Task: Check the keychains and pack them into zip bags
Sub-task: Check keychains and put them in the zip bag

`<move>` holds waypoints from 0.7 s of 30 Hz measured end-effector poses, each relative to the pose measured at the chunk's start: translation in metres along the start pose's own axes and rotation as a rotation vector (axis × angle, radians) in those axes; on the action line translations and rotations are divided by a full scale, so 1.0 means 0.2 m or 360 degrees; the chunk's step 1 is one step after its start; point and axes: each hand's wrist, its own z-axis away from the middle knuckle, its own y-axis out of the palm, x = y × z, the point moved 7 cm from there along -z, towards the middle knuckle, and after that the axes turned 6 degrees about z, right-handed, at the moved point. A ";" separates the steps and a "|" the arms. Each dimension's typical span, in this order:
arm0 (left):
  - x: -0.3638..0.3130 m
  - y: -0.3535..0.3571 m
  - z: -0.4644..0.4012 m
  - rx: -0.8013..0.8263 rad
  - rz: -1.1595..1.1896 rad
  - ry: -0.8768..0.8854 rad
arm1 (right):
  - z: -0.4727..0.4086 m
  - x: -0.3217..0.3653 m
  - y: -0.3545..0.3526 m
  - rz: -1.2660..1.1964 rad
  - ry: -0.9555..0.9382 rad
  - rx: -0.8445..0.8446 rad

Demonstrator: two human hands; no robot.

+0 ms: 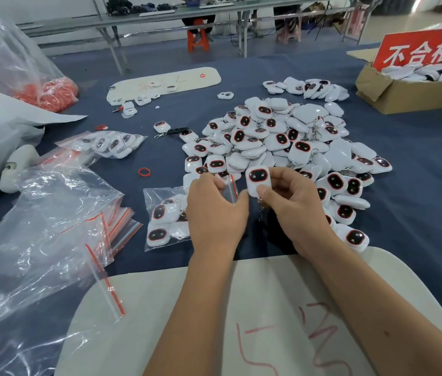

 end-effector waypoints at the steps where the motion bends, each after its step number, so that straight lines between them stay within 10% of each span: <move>1: -0.01 0.01 0.00 0.0027 -0.0093 0.0009 | 0.00 0.00 0.00 -0.0017 0.0003 -0.0001; 21: -0.01 -0.09 -0.05 0.0321 0.0062 0.0180 | 0.02 0.05 0.02 0.0621 -0.0257 -0.0058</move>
